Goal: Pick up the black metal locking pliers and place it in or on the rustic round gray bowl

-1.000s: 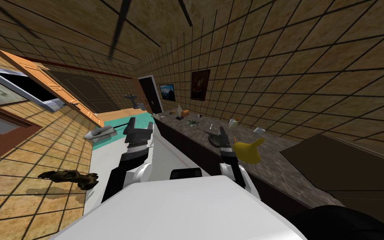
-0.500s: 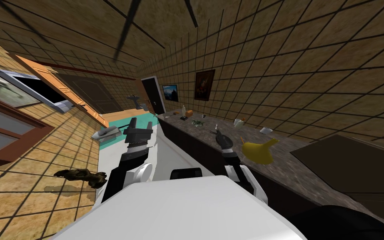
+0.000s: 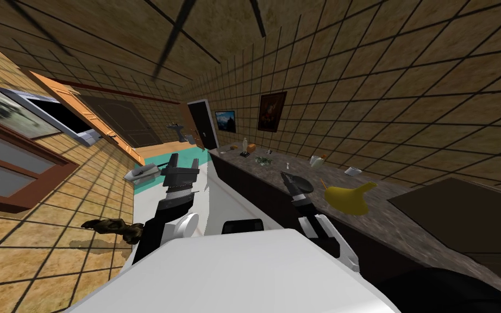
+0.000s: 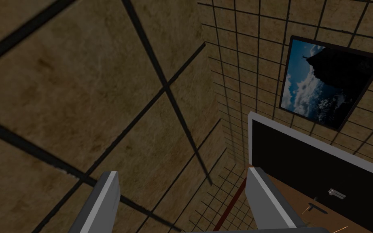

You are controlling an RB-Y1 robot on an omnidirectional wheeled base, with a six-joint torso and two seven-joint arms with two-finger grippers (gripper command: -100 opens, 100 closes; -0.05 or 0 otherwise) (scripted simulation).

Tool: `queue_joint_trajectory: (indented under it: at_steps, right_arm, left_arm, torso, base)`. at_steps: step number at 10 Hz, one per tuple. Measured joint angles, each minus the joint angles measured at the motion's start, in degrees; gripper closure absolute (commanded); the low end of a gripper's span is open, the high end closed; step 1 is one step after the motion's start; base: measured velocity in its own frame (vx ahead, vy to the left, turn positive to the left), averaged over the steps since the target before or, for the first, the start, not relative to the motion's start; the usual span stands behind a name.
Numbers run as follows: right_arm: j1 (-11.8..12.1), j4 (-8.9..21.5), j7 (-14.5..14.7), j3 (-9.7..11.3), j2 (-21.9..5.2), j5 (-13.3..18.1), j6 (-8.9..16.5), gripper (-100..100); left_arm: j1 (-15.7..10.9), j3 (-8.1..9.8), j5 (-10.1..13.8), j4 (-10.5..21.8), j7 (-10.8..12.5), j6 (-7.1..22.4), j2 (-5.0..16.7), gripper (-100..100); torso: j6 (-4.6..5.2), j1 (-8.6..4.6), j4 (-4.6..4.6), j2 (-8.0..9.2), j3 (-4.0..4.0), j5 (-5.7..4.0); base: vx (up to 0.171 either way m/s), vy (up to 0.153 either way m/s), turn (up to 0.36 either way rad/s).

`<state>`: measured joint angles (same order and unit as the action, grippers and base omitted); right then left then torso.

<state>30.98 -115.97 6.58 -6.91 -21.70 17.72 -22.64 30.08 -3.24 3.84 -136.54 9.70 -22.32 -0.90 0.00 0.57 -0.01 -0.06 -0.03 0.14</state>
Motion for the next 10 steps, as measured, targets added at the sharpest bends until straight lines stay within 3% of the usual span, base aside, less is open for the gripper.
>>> queue_joint_trajectory:
  at_steps: [6,10]
  right_arm:
    - [0.01,6.57,1.01,-2.09,-10.06,6.1,1.18,-100]
    - [0.76,11.0,2.31,-3.19,-15.76,9.52,1.35,-100]
  left_arm:
    - [0.0,0.0,0.0,0.0,0.0,0.0,0.0,0]
    - [0.0,0.01,0.0,0.0,0.0,0.0,0.01,0]
  torso:
    - [0.0,0.02,-0.01,-0.02,-0.02,0.01]
    - [0.01,-0.18,0.01,0.03,0.02,-0.02]
  base:
    - [0.021,0.183,0.022]
    - [0.016,0.135,0.025]
